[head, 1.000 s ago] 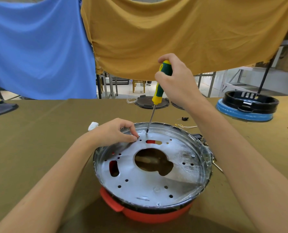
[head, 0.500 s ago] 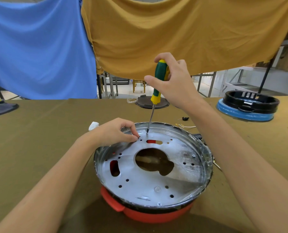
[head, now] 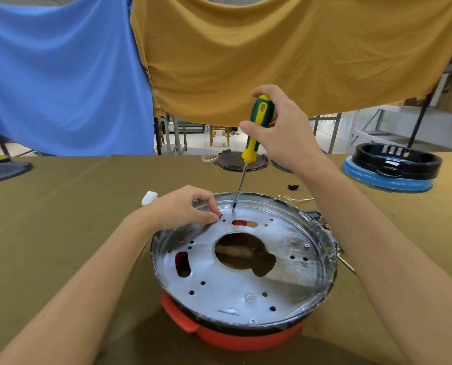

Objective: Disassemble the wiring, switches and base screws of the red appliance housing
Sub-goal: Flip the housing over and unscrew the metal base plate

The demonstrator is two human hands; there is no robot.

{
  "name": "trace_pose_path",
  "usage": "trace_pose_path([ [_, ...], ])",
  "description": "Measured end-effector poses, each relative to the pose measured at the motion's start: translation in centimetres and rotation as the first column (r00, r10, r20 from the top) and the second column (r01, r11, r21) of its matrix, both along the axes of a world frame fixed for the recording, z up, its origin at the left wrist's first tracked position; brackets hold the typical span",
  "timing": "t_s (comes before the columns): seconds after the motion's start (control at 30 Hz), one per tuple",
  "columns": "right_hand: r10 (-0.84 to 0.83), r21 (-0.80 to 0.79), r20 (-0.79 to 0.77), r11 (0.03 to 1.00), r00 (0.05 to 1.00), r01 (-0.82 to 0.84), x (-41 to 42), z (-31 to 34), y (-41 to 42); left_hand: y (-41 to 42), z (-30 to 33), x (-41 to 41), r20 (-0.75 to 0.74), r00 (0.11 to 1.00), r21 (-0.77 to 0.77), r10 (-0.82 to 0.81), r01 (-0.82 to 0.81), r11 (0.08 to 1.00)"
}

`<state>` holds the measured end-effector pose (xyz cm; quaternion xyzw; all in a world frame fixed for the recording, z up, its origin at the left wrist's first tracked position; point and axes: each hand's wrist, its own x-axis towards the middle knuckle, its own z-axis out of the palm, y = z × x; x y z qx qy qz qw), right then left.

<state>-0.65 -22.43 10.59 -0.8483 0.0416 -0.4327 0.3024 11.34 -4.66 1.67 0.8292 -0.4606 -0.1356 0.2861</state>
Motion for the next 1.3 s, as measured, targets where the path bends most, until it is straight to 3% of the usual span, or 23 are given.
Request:
trace_pose_path([
  [0.17, 0.049, 0.161, 0.001, 0.986, 0.999, -0.048, 0.1, 0.1, -0.2, 0.1, -0.1, 0.1, 0.006, 1.000, -0.012, -0.016, 0.016, 1.000],
  [0.37, 0.021, 0.052, 0.014, 0.998, 1.000, -0.021, 0.2, -0.3, -0.4, 0.1, -0.2, 0.4, 0.013, 1.000, -0.015, -0.027, 0.028, 1.000],
  [0.6, 0.082, 0.129, -0.037, 0.989, 0.996, -0.076, 0.3, -0.2, -0.6, 0.0, -0.6, 0.9, 0.013, 0.999, -0.019, -0.031, 0.031, 0.999],
  [0.8, 0.030, 0.004, -0.092, 1.000, 0.995, -0.029, -0.2, -0.2, -0.8, -0.1, -0.8, 1.1, 0.014, 1.000, -0.026, -0.020, 0.020, 0.999],
  [0.93, 0.132, 0.157, -0.041, 0.980, 0.990, -0.124, -0.7, -0.2, -1.5, 0.0, -0.7, 0.8, 0.016, 1.000, -0.031, -0.020, 0.020, 0.999],
  [1.13, 0.098, 0.309, 0.068, 0.944, 0.993, -0.114, -2.2, -0.6, -3.2, -0.1, -0.6, 0.6, 0.032, 0.999, -0.019, -0.010, 0.010, 1.000],
  [1.23, 0.052, 0.486, 0.130, 0.867, 0.990, -0.109, -3.5, -1.8, -4.2, 0.0, -0.4, 0.3, 0.102, 0.994, -0.035, 0.025, -0.021, 0.999],
  [1.3, 0.032, 0.641, 0.184, 0.754, 0.982, -0.145, -4.2, -3.4, -4.6, 0.1, -0.1, 0.0, 0.159, 0.986, -0.084, 0.054, -0.041, 0.996],
])
